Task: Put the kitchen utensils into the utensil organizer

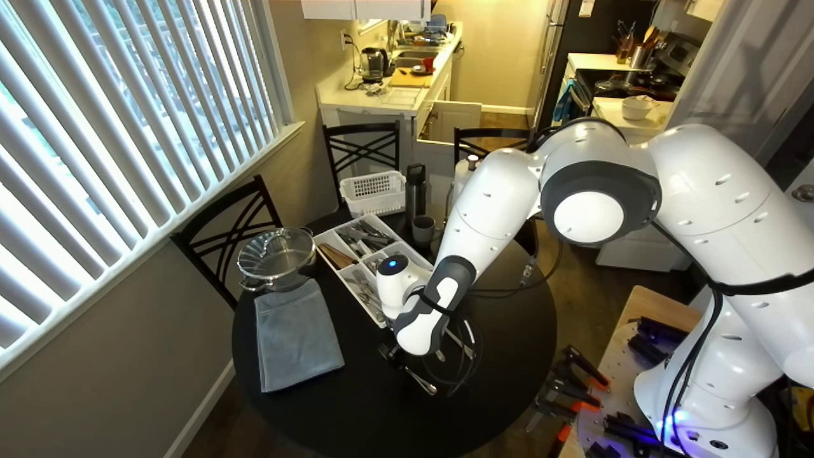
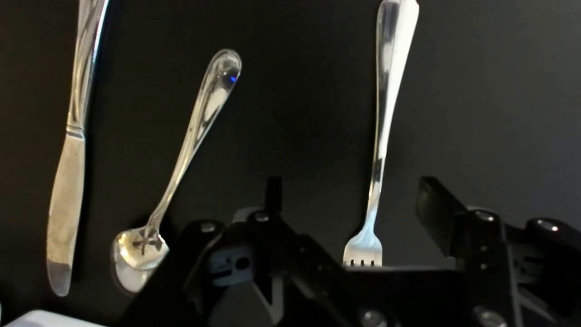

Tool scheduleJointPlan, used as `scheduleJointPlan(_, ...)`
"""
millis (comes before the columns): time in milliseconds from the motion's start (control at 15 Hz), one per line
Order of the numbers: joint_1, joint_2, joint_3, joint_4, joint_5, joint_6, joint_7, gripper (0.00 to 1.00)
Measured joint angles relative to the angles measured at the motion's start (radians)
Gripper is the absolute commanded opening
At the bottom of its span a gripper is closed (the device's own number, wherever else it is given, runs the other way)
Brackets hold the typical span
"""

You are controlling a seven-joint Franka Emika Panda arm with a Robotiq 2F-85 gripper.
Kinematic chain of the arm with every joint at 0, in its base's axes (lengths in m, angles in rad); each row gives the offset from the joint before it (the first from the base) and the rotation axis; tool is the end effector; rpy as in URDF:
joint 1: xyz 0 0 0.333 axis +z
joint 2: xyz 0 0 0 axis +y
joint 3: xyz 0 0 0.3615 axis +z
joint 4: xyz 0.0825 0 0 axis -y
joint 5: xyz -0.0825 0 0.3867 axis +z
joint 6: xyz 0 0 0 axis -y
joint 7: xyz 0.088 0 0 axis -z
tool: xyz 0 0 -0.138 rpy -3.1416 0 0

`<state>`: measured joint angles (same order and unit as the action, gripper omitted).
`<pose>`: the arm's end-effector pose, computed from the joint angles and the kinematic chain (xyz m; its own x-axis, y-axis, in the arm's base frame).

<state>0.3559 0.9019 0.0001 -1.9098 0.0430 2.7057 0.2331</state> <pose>0.5730 0.2121 0.0068 0.9910 0.0818 -0.1064 0.0834 -0.9965 0.0109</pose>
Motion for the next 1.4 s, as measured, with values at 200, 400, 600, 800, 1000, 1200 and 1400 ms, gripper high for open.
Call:
scheduleJointPlan(200,0.001,0.02,0.012,0.026,-0.008,-0.024,0.0,1.0)
scheduleJointPlan(400,0.001,0.039,0.017,0.053,-0.013,-0.056,0.0,1.0)
scheduleJointPlan(600,0.001,0.062,0.017,0.078,-0.014,-0.082,0.0,0.67)
scheduleJointPlan(800,0.001,0.085,0.02,0.105,-0.022,-0.096,-0.003,0.47)
scheduleJointPlan(1000,0.001,0.106,0.026,0.133,-0.026,-0.106,-0.014,0.27)
scheduleJointPlan(1200,0.001,0.109,0.036,0.149,-0.031,-0.115,-0.021,0.08)
scheduleJointPlan(1400,0.001,0.11,0.041,0.156,-0.032,-0.115,-0.025,0.0)
